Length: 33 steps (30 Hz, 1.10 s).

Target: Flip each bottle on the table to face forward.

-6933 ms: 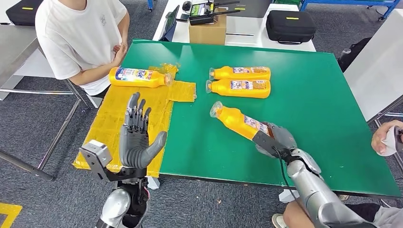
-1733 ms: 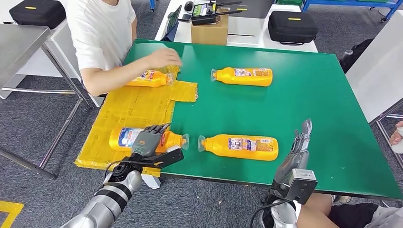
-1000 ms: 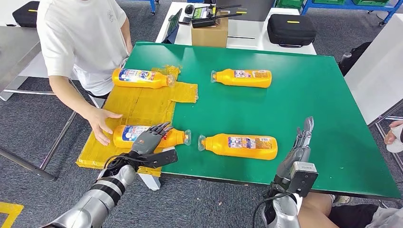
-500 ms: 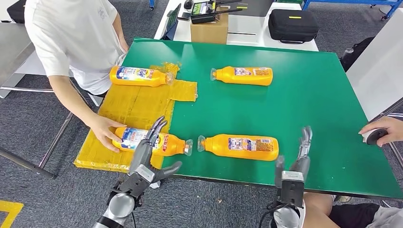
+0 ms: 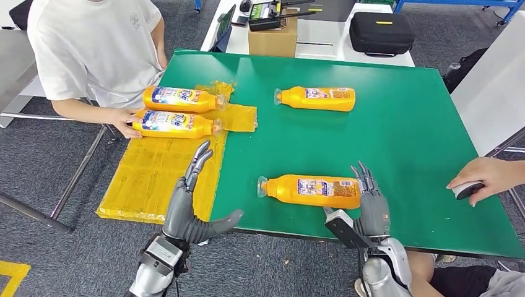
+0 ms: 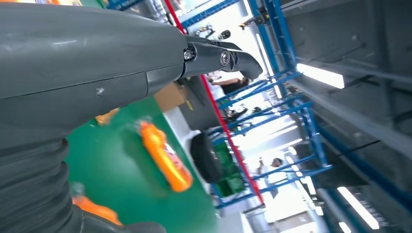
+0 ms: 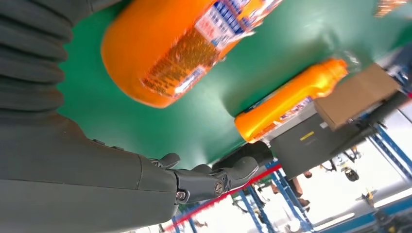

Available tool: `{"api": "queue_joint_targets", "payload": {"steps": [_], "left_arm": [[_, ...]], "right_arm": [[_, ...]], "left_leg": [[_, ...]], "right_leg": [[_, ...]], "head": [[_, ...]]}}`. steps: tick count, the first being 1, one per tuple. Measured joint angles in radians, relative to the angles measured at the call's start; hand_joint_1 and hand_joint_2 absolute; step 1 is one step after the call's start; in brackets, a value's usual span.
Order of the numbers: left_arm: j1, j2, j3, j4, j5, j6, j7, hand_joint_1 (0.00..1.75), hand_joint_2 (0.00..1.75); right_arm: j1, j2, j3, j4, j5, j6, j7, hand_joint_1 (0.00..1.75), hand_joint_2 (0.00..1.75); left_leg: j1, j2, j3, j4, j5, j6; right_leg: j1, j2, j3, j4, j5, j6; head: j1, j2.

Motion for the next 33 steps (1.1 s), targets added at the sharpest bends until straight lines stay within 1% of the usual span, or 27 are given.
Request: {"api": "queue_joint_targets", "payload": {"steps": [4, 8, 16, 22, 26, 28, 31, 33], "left_arm": [[-0.012, -0.004, -0.03, -0.017, 0.018, -0.008, 0.001, 0.0, 1.75], [-0.016, -0.005, -0.042, -0.025, 0.019, -0.01, 0.001, 0.0, 1.75], [-0.018, -0.005, -0.054, -0.026, 0.021, -0.01, 0.002, 0.0, 1.75], [-0.037, -0.006, -0.064, -0.026, 0.044, -0.022, 0.019, 0.0, 1.75], [-0.046, -0.008, -0.075, -0.023, 0.054, -0.027, 0.027, 0.0, 1.75], [-0.046, -0.01, -0.08, -0.021, 0.076, -0.043, 0.042, 0.0, 1.75], [-0.044, -0.013, -0.081, -0.016, 0.193, -0.112, 0.106, 0.0, 1.75], [-0.043, -0.014, -0.08, -0.015, 0.233, -0.13, 0.126, 0.0, 1.75]], "right_arm": [[-0.077, -0.031, 0.016, 0.09, 0.054, -0.01, 0.004, 0.0, 1.75], [-0.109, -0.045, 0.024, 0.137, 0.062, -0.015, 0.004, 0.0, 1.75], [-0.129, -0.053, 0.037, 0.181, 0.076, -0.018, 0.008, 0.0, 1.75], [-0.18, -0.058, 0.081, 0.242, 0.163, -0.009, 0.048, 0.0, 1.75], [-0.215, -0.061, 0.118, 0.298, 0.195, 0.009, 0.067, 0.0, 1.75], [-0.226, -0.061, 0.131, 0.326, 0.184, 0.038, 0.072, 0.0, 1.75], [-0.237, -0.062, 0.135, 0.369, 0.11, 0.121, 0.063, 0.0, 1.75], [-0.252, -0.064, 0.135, 0.4, 0.077, 0.153, 0.06, 0.0, 1.75]], "left_leg": [[0.0, -0.001, 0.0, 0.0, 0.0, 0.0], [0.0, 0.0, 0.0, 0.0, 0.0, 0.0], [0.0, 0.0, 0.0, 0.0, 0.0, 0.0], [0.0, 0.0, 0.0, 0.0, 0.0, 0.0], [0.0, 0.0, 0.0, 0.0, 0.001, 0.0], [0.0, 0.0, 0.0, 0.0, 0.001, 0.0], [0.0, -0.001, 0.0, 0.0, 0.0, 0.0], [0.0, 0.001, 0.0, 0.0, 0.0, 0.0]], "right_leg": [[0.0, 0.0, 0.0, 0.0, 0.0, 0.0], [0.0, 0.0, 0.0, 0.0, 0.0, 0.0], [0.0, 0.0, 0.0, 0.0, 0.0, 0.0], [0.0, 0.0, 0.0, 0.0, 0.0, 0.0], [0.0, 0.0, 0.0, 0.0, 0.0, 0.0], [0.0, 0.0, 0.0, 0.0, 0.0, 0.0], [0.0, 0.0, 0.0, 0.0, 0.0, 0.0], [0.0, 0.0, 0.0, 0.0, 0.0, 0.0]], "head": [[0.0, 0.0], [0.0, 0.0], [0.0, 0.0], [0.0, 0.0], [0.0, 0.0], [0.0, 0.0], [0.0, 0.0], [0.0, 0.0]]}}
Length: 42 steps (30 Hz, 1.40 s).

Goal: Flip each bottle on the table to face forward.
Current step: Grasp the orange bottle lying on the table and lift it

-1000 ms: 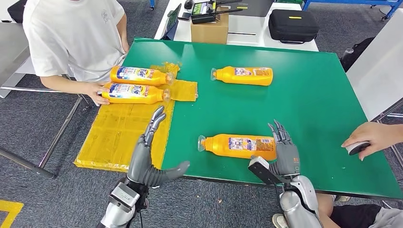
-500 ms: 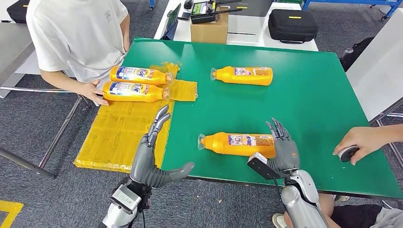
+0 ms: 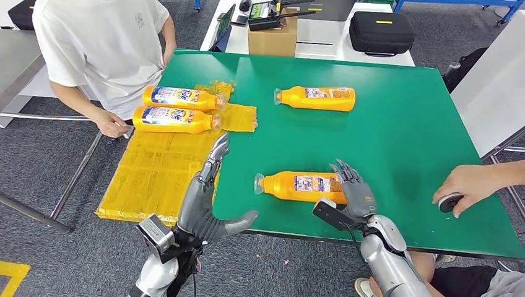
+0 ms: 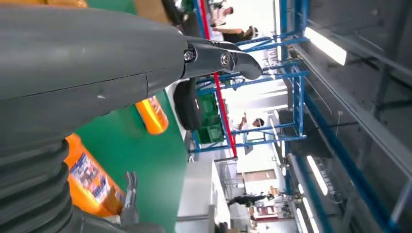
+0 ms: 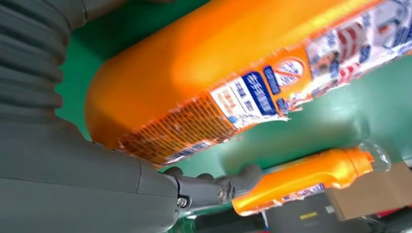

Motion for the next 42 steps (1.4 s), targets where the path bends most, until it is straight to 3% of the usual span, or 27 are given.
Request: {"api": "queue_joint_targets", "payload": {"steps": [10, 11, 14, 15, 32, 42], "left_arm": [[-0.002, 0.001, -0.005, 0.022, -0.029, 0.034, 0.033, 0.0, 1.75], [-0.003, 0.001, -0.006, 0.025, -0.033, 0.036, 0.035, 0.0, 1.75], [-0.009, 0.001, -0.006, 0.037, -0.04, 0.043, 0.038, 0.0, 1.75], [-0.012, 0.001, -0.006, 0.041, -0.04, 0.044, 0.039, 0.0, 1.75], [-0.041, 0.004, -0.006, 0.086, -0.041, 0.054, 0.04, 0.0, 1.75], [-0.04, 0.004, -0.005, 0.088, -0.04, 0.065, 0.04, 0.0, 1.75]], "right_arm": [[-0.144, -0.014, 0.05, 0.171, 0.029, 0.14, 0.097, 0.0, 1.75], [-0.156, -0.014, 0.058, 0.182, 0.032, 0.152, 0.107, 0.16, 1.75], [-0.194, -0.018, 0.082, 0.216, 0.043, 0.196, 0.133, 1.41, 1.75], [-0.205, -0.019, 0.09, 0.226, 0.045, 0.209, 0.139, 1.68, 1.75], [-0.265, -0.021, 0.126, 0.294, -0.002, 0.247, 0.152, 1.75, 1.75], [-0.239, -0.009, 0.104, 0.296, -0.104, 0.208, 0.097, 1.75, 1.75]], "left_leg": [[0.0, 0.003, 0.006, 0.0, 0.0, 0.0], [0.0, 0.004, 0.007, 0.0, 0.0, 0.0], [0.0, 0.006, 0.009, 0.0, 0.0, 0.0], [0.0, 0.007, 0.01, 0.0, 0.0, 0.0], [0.0, 0.009, 0.011, 0.0, 0.0, 0.0], [0.0, 0.009, 0.011, 0.0, 0.0, 0.0]], "right_leg": [[0.0, 0.001, 0.004, -0.001, 0.001, 0.0], [0.0, 0.001, 0.004, -0.001, 0.001, 0.0], [0.0, 0.003, 0.006, -0.001, 0.001, -0.001], [0.0, 0.004, 0.006, -0.001, 0.002, -0.001], [0.0, 0.005, 0.007, -0.001, 0.003, -0.002], [0.0, 0.006, 0.007, 0.0, 0.003, -0.002]], "head": [[0.0, 0.0], [0.0, 0.0], [0.0, 0.0], [0.0, 0.0], [0.0, 0.0], [0.0, 0.0]]}}
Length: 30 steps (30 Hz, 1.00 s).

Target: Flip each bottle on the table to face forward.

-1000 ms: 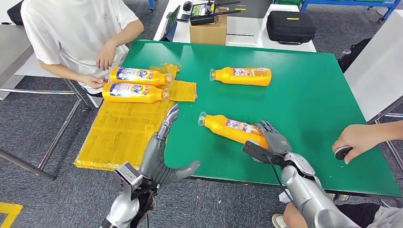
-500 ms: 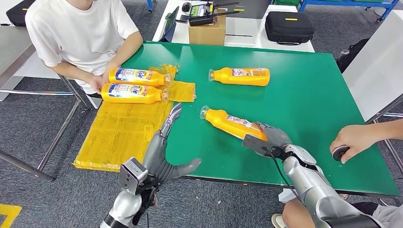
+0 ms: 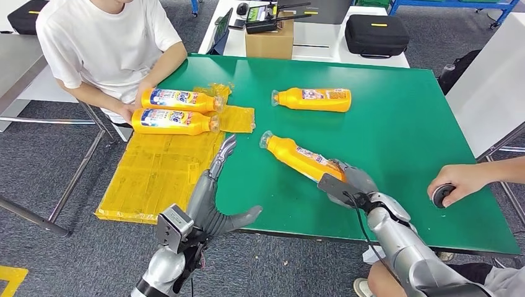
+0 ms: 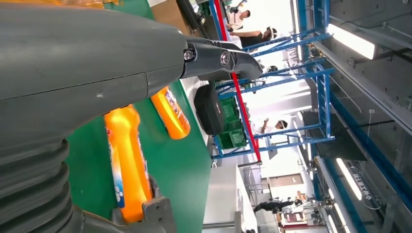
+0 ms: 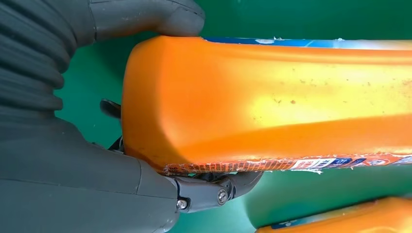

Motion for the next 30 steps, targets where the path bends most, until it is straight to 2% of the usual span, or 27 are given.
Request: {"api": "queue_joint_targets", "payload": {"steps": [4, 9, 12, 16, 22, 30], "left_arm": [[0.003, 0.0, 0.002, 0.0, -0.001, 0.027, -0.006, 0.0, 1.75], [0.008, -0.006, 0.007, 0.0, -0.016, 0.094, -0.039, 0.0, 1.75], [0.009, -0.012, 0.01, 0.0, -0.025, 0.124, -0.057, 0.0, 1.75], [0.021, -0.032, 0.022, -0.001, 0.0, 0.191, -0.082, 0.0, 1.75], [0.039, -0.06, 0.045, 0.023, 0.141, 0.169, -0.046, 0.0, 1.75], [0.042, -0.07, 0.059, 0.044, 0.169, 0.148, -0.033, 0.0, 1.75]], "right_arm": [[0.024, 0.011, -0.02, -0.004, -0.044, -0.048, -0.038, 1.75, 1.75], [0.088, 0.036, -0.067, -0.042, -0.127, -0.119, -0.134, 1.75, 1.75], [0.114, 0.049, -0.084, -0.066, -0.149, -0.139, -0.163, 1.75, 1.75], [0.178, 0.069, -0.116, -0.143, -0.21, -0.204, -0.248, 1.75, 1.75], [0.303, 0.102, -0.153, -0.348, -0.29, -0.231, -0.332, 1.75, 1.75], [0.356, 0.109, -0.167, -0.458, -0.302, -0.234, -0.353, 1.75, 1.75]], "left_leg": [[0.0, 0.0, 0.0, 0.0, 0.0, 0.0], [0.0, -0.001, -0.003, 0.0, 0.0, 0.0], [0.0, -0.001, -0.005, 0.0, 0.0, 0.0], [0.0, -0.004, -0.007, 0.0, 0.0, 0.0], [0.0, -0.005, -0.011, 0.0, 0.0, 0.0], [0.0, -0.005, -0.012, 0.0, 0.0, 0.0]], "right_leg": [[0.0, 0.0, 0.0, 0.0, 0.0, 0.0], [0.0, 0.0, -0.002, 0.0, 0.0, 0.0], [0.0, 0.0, -0.003, 0.0, 0.0, 0.0], [0.0, -0.001, -0.005, 0.0, 0.0, 0.0], [0.0, -0.002, -0.009, 0.0, -0.001, 0.0], [0.0, -0.002, -0.009, 0.0, -0.001, 0.0]], "head": [[0.0, 0.0], [0.0, 0.0], [0.0, 0.0], [0.0, 0.0], [0.0, 0.0], [0.0, 0.0]]}}
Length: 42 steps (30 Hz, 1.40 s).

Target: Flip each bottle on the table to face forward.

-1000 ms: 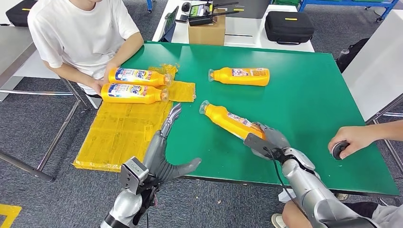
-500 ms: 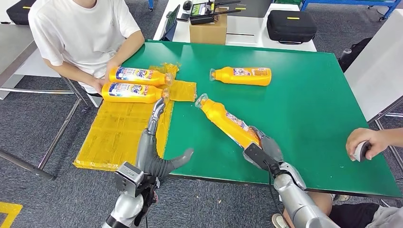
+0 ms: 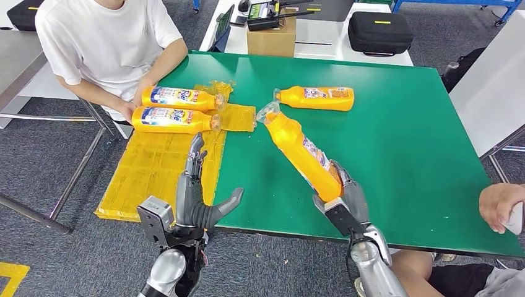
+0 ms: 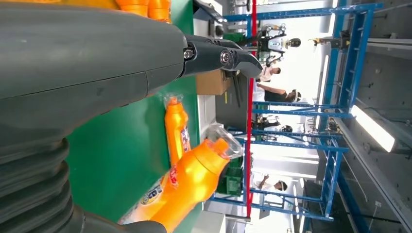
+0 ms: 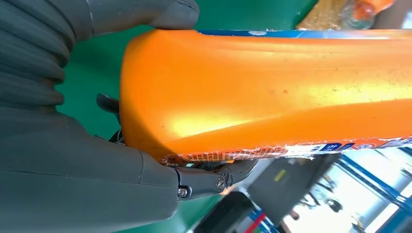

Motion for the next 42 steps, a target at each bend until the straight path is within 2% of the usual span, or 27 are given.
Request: {"api": "queue_joint_targets", "payload": {"steps": [7, 11, 14, 18, 24, 28, 30, 34, 40, 42], "left_arm": [[-0.009, -0.003, 0.001, 0.054, 0.144, -0.12, 0.09, 0.0, 1.75], [-0.015, -0.002, -0.003, 0.072, 0.14, -0.166, 0.061, 0.0, 1.75], [-0.017, 0.005, -0.013, 0.064, 0.11, -0.237, 0.028, 0.0, 1.75], [-0.019, 0.014, -0.033, 0.04, 0.119, -0.331, 0.05, 0.0, 1.75], [-0.024, 0.014, -0.043, 0.037, 0.124, -0.344, 0.055, 0.0, 1.75], [-0.03, 0.014, -0.056, 0.012, 0.15, -0.352, 0.051, 0.0, 1.75], [-0.031, 0.015, -0.06, 0.001, 0.175, -0.372, 0.059, 0.0, 1.75], [-0.038, 0.019, -0.067, -0.008, 0.218, -0.411, 0.081, 0.0, 1.75], [-0.046, 0.021, -0.075, -0.014, 0.242, -0.413, 0.081, 0.0, 1.75], [-0.048, 0.021, -0.075, -0.02, 0.275, -0.419, 0.08, 0.1, 1.75]], "right_arm": [[0.056, 0.026, 0.017, -0.135, -0.075, -0.031, -0.037, 1.75, 1.75], [0.085, 0.039, 0.063, -0.226, -0.093, -0.031, -0.039, 1.75, 1.75], [0.101, 0.04, 0.12, -0.288, -0.105, -0.022, -0.039, 1.75, 1.75], [0.117, 0.037, 0.211, -0.363, -0.135, -0.03, -0.039, 1.75, 1.75], [0.12, 0.036, 0.268, -0.403, -0.15, -0.031, -0.039, 1.75, 1.75], [0.126, 0.034, 0.406, -0.453, -0.139, -0.046, -0.039, 1.75, 1.75], [0.126, 0.03, 0.444, -0.457, -0.141, -0.058, -0.039, 1.75, 1.75], [0.124, 0.016, 0.493, -0.457, -0.144, -0.079, -0.039, 1.75, 1.75], [0.117, 0.003, 0.536, -0.457, -0.146, -0.081, -0.039, 1.75, 1.75], [0.113, 0.0, 0.548, -0.457, -0.148, -0.077, -0.039, 1.75, 1.75]], "left_leg": [[0.0, 0.001, 0.0, 0.0, 0.0, 0.0], [0.0, 0.001, -0.001, 0.0, 0.0, 0.0], [0.0, 0.001, -0.001, 0.0, 0.0, 0.0], [0.0, 0.001, -0.001, 0.0, 0.0, 0.0], [0.0, 0.002, -0.001, 0.0, 0.0, 0.0], [0.0, 0.002, -0.001, 0.0, 0.0, 0.0], [0.0, 0.002, -0.001, 0.0, 0.0, 0.0], [0.0, 0.002, -0.001, 0.0, 0.0, 0.0], [0.0, 0.002, -0.001, 0.0, 0.0, 0.0], [0.0, 0.002, -0.001, 0.0, 0.0, 0.0]], "right_leg": [[0.0, 0.0, -0.001, 0.0, 0.0, 0.0], [0.0, 0.0, -0.001, 0.0, 0.0, 0.0], [0.0, 0.0, -0.001, 0.0, 0.0, 0.0], [0.0, 0.0, -0.001, 0.0, 0.0, 0.0], [0.0, 0.0, -0.002, 0.0, 0.0, 0.0], [0.0, 0.0, -0.002, 0.0, 0.0, 0.0], [0.0, 0.0, -0.002, 0.0, 0.0, 0.0], [0.0, 0.0, -0.002, 0.0, 0.0, 0.0], [0.0, 0.0, -0.002, 0.0, 0.0, 0.0], [0.0, 0.0, -0.002, 0.0, 0.0, 0.0]], "head": [[0.0, 0.0], [0.0, 0.0], [0.0, 0.0], [0.0, 0.0], [0.0, 0.0], [0.0, 0.0], [0.0, 0.0], [0.0, 0.0], [0.0, 0.0], [0.0, 0.0]]}}
